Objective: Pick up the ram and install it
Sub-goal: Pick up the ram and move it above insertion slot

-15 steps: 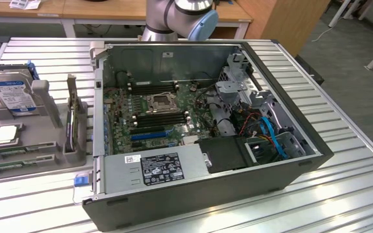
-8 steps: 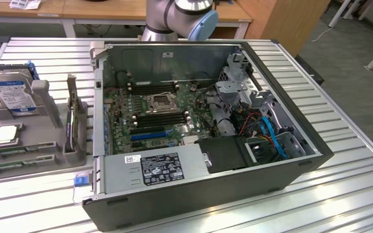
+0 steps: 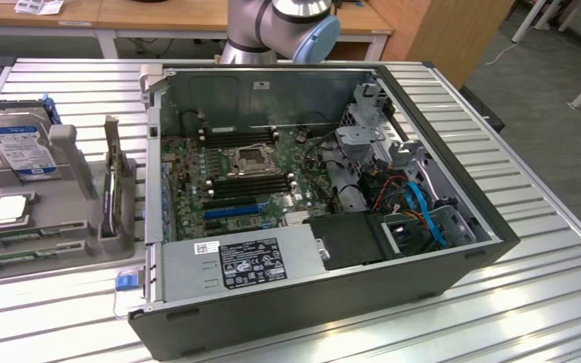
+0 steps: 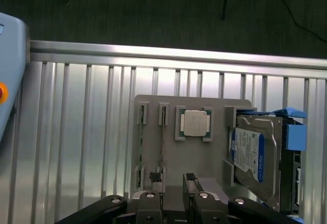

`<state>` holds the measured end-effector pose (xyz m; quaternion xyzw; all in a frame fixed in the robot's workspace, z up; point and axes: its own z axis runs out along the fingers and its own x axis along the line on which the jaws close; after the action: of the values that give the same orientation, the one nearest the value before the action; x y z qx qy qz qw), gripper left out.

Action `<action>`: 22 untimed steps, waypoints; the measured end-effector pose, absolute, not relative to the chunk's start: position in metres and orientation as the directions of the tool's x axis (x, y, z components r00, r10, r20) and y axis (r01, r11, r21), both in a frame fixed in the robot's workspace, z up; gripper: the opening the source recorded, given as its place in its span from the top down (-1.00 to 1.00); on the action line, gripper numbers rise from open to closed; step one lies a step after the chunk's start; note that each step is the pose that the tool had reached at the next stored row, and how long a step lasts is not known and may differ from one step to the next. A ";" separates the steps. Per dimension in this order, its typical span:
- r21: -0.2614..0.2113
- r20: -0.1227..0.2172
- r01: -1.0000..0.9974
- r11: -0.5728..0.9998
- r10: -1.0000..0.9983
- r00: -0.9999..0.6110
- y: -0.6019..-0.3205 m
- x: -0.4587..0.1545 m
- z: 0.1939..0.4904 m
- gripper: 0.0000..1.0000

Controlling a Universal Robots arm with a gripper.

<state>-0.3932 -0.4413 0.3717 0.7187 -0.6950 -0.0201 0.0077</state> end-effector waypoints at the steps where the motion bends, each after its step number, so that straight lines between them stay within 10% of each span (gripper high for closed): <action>1: 0.039 -0.018 -0.999 -0.034 -0.999 0.033 -0.441 -0.393 0.371 0.40; 22: 0.039 -0.018 -0.999 -0.034 -0.999 0.033 -0.441 -0.393 0.367 0.40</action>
<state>-0.3932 -0.4412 0.3666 0.7187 -0.6950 -0.0202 0.0076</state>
